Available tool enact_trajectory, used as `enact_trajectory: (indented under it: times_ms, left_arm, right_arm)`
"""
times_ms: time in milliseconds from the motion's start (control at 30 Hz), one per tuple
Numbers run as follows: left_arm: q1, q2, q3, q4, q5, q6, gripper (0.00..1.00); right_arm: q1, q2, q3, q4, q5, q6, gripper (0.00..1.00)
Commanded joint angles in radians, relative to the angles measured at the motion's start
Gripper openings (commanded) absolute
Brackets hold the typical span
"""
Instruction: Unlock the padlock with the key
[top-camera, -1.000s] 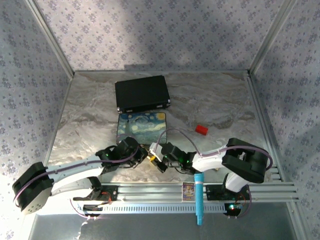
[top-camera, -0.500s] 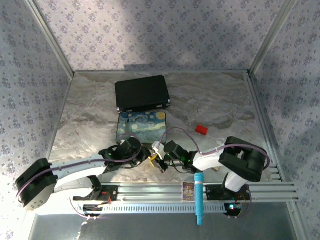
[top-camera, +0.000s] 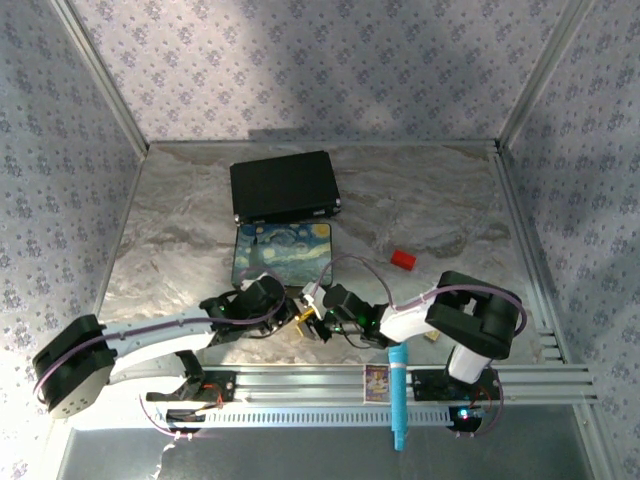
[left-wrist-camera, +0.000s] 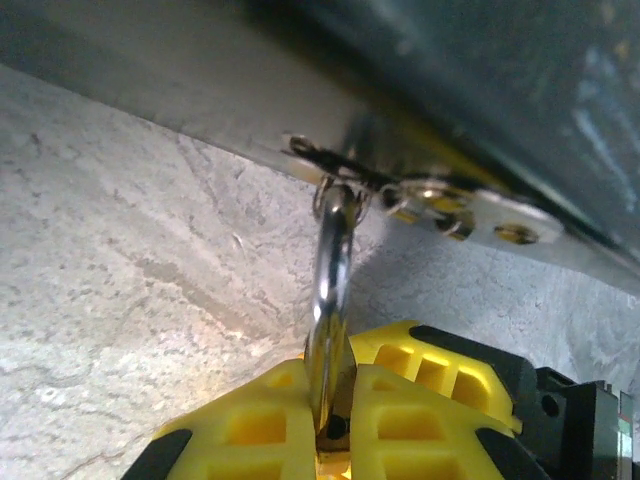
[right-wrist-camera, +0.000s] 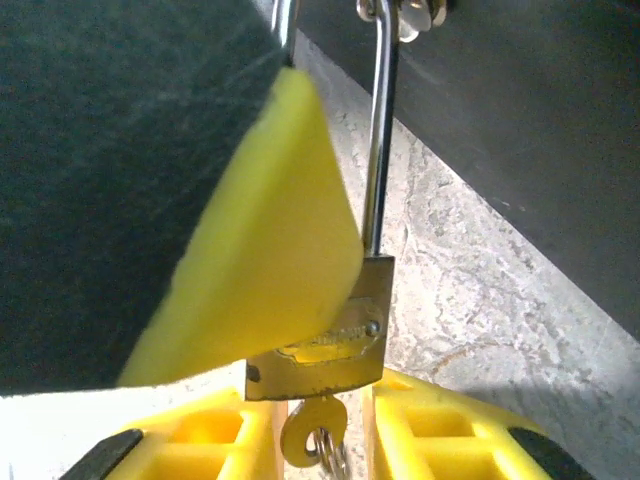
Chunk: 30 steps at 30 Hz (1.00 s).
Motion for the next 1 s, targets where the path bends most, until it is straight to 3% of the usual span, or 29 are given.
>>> enact_trajectory:
  times_ms: [0, 200, 367, 500, 767, 967]
  left_arm:
    - [-0.001, -0.024, -0.009, -0.131, -0.009, 0.02, 0.04]
    - [0.037, -0.053, -0.013, -0.248, -0.024, 0.082, 0.04]
    - [0.053, -0.055, -0.033, -0.286, -0.027, 0.107, 0.06]
    - [0.055, -0.049, -0.039, -0.296, -0.036, 0.116, 0.09]
    - [0.055, 0.002, -0.007, -0.332, -0.081, 0.149, 0.22]
    - [0.053, 0.085, 0.034, -0.34, -0.097, 0.171, 0.27]
  right_arm:
    - [0.013, -0.037, -0.002, 0.007, 0.064, 0.024, 0.4]
    - [0.01, -0.169, -0.061, -0.044, 0.112, 0.066, 0.55]
    - [-0.017, -0.273, -0.031, -0.149, 0.119, 0.122, 0.6]
    - [-0.079, -0.319, 0.085, -0.406, 0.296, 0.237, 0.67]
    - [-0.168, -0.171, 0.37, -0.759, 0.404, 0.309, 0.66]
    - [-0.174, -0.06, 0.437, -0.756, 0.339, 0.292, 0.65]
